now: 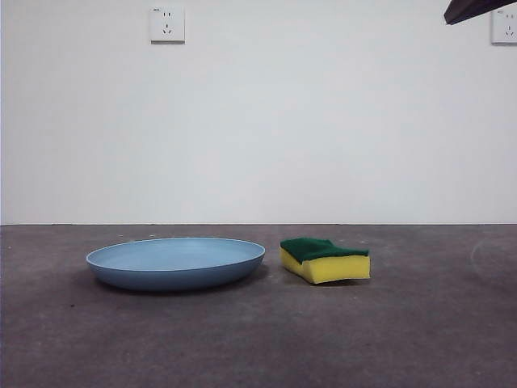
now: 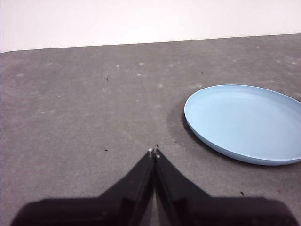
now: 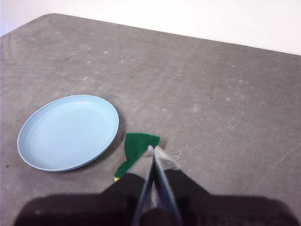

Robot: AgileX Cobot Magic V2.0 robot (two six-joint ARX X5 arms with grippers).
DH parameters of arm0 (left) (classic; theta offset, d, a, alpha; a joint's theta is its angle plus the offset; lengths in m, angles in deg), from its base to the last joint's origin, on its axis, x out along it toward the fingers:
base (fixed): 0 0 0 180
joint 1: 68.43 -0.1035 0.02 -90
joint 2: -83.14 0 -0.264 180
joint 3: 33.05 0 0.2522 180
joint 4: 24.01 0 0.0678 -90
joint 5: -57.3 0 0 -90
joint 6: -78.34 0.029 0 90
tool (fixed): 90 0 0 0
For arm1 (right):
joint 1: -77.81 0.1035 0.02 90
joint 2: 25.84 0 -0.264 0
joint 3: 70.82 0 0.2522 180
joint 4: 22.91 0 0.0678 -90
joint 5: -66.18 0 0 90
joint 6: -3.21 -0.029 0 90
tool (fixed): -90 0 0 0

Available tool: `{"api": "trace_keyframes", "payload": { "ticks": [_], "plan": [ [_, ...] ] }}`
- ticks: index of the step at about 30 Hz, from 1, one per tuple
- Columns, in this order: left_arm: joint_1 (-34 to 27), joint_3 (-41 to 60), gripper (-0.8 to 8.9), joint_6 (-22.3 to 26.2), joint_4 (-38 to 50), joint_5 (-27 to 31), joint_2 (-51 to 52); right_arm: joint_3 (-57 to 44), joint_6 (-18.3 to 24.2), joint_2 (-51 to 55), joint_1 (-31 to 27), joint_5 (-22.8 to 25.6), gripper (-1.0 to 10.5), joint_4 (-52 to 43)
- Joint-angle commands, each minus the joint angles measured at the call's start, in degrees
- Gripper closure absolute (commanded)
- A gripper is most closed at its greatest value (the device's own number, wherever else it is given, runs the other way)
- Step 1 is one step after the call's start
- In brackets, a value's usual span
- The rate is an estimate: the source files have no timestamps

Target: Pick up the plate,pick up the cloth,clean the plate with the cloth

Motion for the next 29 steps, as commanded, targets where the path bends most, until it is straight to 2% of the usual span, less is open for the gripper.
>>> {"api": "trace_keyframes", "payload": {
  "ticks": [1, 12, 15, 18, 20, 25, 29],
  "plan": [
    [-0.2, 0.6, 8.16, -0.4, -0.4, 0.0, 0.2, -0.2, 0.3, 0.0, 0.0, 0.2, 9.5, -0.3],
    [-0.2, 0.6, 8.16, -0.4, -0.4, 0.0, 0.2, -0.2, 0.3, 1.0, -0.2, 0.4, 9.5, 0.7],
    [-0.2, 0.6, 8.16, -0.4, -0.4, 0.0, 0.2, -0.3, 0.4, 3.0, -1.7, 0.2, 9.5, 1.4],
    [-0.2, 0.6, 8.16, -0.4, -0.4, 0.0, 0.2, -1.2, 2.9, 5.4, -4.8, -0.3, 9.5, 1.2],
    [-0.2, 0.6, 8.16, -0.4, -0.4, 0.0, 0.2, -3.8, 2.5, 8.5, -7.7, -0.9, 9.5, -1.2],
    [-0.2, 0.6, 8.16, -0.4, -0.4, 0.0, 0.2, -17.0, 2.4, 18.8, -15.3, -8.0, 9.5, -15.8],
    [-0.2, 0.6, 8.16, -0.4, -0.4, 0.0, 0.2, -26.7, 2.3, 27.5, -19.3, -8.5, 9.5, -19.6]
  ]
}}
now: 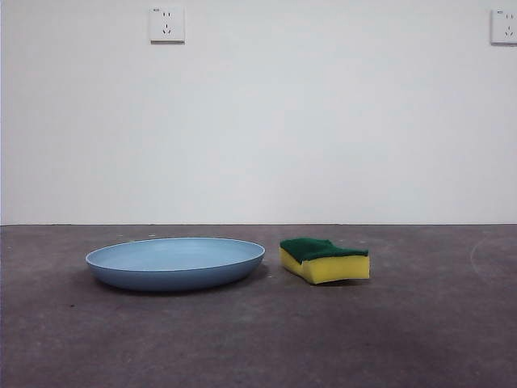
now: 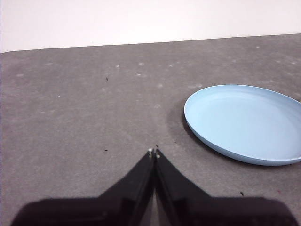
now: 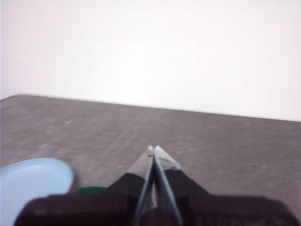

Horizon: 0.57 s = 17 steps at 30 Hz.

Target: Pick up the plate,pick up the cloth,clean the plate with the cloth

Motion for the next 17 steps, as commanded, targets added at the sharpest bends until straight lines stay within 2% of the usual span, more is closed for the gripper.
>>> {"api": "trace_keyframes", "payload": {
  "ticks": [1, 6, 17],
  "plan": [
    [-0.2, 0.6, 8.16, -0.4, -0.4, 0.0, 0.2, -7.0, 0.2, 5.7, -2.5, -1.6, 9.5, -0.6],
    [-0.2, 0.6, 8.16, -0.4, -0.4, 0.0, 0.2, -14.3, -1.4, 12.9, -6.6, -3.2, 9.5, -0.7],
    [-0.2, 0.6, 8.16, -0.4, -0.4, 0.0, 0.2, -21.0, -2.7, 16.4, -7.8, -3.0, 9.5, -0.6]
  ]
}}
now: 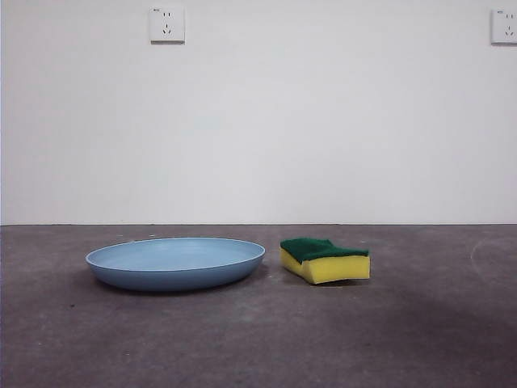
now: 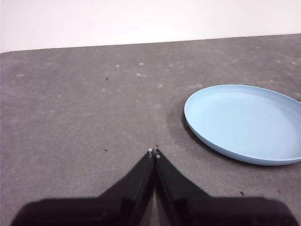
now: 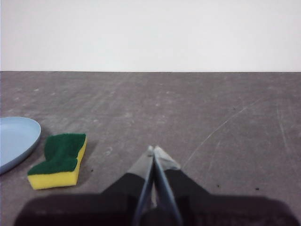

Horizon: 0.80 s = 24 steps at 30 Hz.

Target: Pick up the plate,pick up the cloth,clean the plate with the cloth

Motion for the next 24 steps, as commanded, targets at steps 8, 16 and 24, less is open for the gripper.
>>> {"api": "trace_keyframes", "payload": {
  "ticks": [8, 16, 24],
  "plan": [
    [-0.2, 0.6, 8.16, -0.4, -0.4, 0.0, 0.2, -3.3, -2.3, 4.7, 0.0, 0.2, 9.5, 1.9],
    [-0.2, 0.6, 8.16, -0.4, -0.4, 0.0, 0.2, -3.3, -3.1, 4.6, 0.0, 0.2, 9.5, 7.1],
    [-0.2, 0.6, 8.16, -0.4, -0.4, 0.0, 0.2, -3.3, -3.9, 4.6, 0.0, 0.5, 9.5, 7.0]
  ]
}}
